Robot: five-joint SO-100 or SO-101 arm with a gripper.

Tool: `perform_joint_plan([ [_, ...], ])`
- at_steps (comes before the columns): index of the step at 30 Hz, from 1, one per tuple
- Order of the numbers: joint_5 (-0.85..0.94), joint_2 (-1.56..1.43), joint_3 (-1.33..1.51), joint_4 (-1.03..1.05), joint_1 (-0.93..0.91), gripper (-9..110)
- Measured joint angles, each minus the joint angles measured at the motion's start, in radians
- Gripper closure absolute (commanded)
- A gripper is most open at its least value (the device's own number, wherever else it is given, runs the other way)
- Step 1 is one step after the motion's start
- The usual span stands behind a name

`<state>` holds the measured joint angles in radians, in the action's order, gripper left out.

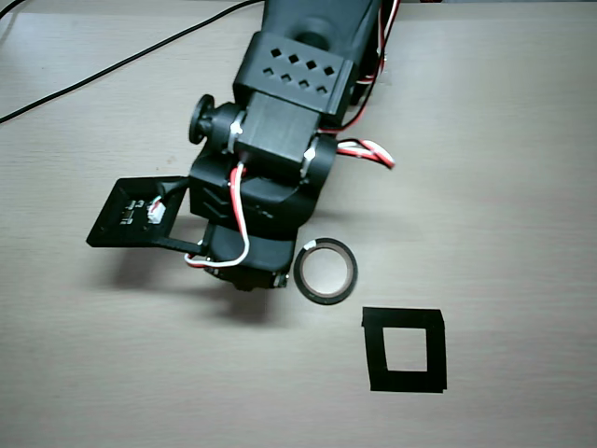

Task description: Grasp a tape and put it in the target area.

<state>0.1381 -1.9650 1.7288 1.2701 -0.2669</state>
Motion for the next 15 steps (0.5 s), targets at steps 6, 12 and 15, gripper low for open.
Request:
perform_joint_plan([
  [6, 0.041, 0.048, -0.038, 0.041, -0.035, 101],
  [12, 0.048, 0.048, -0.041, 0.041, -0.026, 101],
  [15, 0.048, 0.051, -0.041, 0.041, -0.031, 101],
])
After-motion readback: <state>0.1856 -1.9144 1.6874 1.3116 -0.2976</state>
